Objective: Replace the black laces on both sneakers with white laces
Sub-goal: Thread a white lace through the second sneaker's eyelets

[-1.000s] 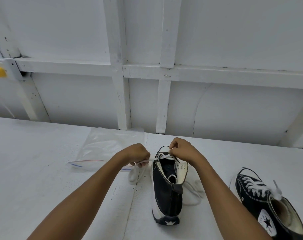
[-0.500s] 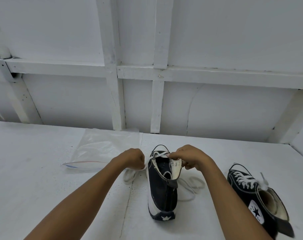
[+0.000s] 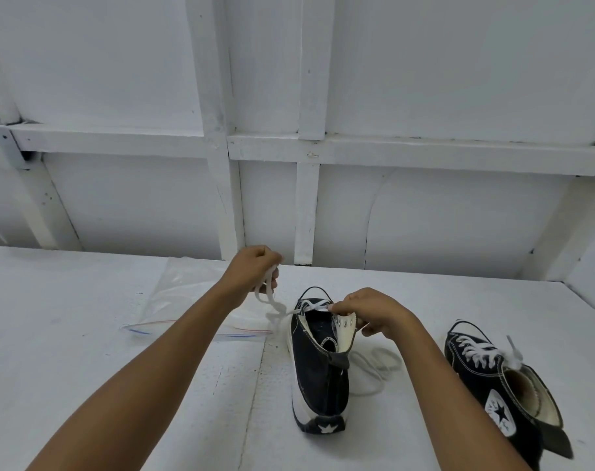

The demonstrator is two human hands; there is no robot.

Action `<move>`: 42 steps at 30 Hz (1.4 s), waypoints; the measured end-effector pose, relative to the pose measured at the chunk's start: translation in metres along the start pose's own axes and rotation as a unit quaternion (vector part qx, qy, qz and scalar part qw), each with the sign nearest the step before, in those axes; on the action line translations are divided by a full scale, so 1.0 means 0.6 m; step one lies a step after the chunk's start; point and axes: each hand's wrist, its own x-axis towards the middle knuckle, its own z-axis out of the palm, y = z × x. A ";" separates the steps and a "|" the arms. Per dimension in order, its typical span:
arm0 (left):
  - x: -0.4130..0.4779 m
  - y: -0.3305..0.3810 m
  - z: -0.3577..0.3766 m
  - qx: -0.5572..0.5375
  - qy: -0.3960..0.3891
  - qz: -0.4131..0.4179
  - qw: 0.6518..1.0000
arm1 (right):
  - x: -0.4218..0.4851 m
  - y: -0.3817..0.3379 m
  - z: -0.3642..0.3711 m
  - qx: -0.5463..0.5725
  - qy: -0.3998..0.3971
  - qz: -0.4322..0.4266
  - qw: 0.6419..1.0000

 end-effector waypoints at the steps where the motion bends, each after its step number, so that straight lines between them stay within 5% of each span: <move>1: 0.001 0.000 -0.002 -0.008 0.007 0.002 1.000 | -0.001 0.000 0.000 -0.001 0.001 0.000 1.000; 6: 0.005 -0.010 -0.019 -0.008 0.022 -0.009 1.000 | -0.002 0.000 0.000 -0.008 0.003 0.000 1.000; 12: 0.014 -0.035 -0.041 0.178 -0.005 -0.023 0.984 | -0.004 -0.003 0.000 0.005 0.005 0.001 1.000; 17: 0.014 -0.069 -0.056 0.392 -0.135 -0.102 0.904 | -0.005 -0.005 0.002 0.000 0.005 0.005 1.000; 22: 0.007 -0.085 -0.050 0.498 -0.154 0.010 0.853 | -0.001 -0.004 0.002 -0.001 0.006 0.004 1.000; 28: 0.008 -0.104 -0.026 0.561 -0.217 -0.006 0.798 | -0.001 -0.005 0.000 0.014 0.007 0.006 1.000; 32: 0.010 -0.102 -0.029 0.531 -0.209 0.000 0.822 | -0.004 -0.005 -0.002 0.009 0.004 0.009 1.000; 42: 0.005 -0.061 -0.057 0.221 -0.153 -0.021 0.963 | -0.004 -0.008 0.001 0.012 0.008 0.007 1.000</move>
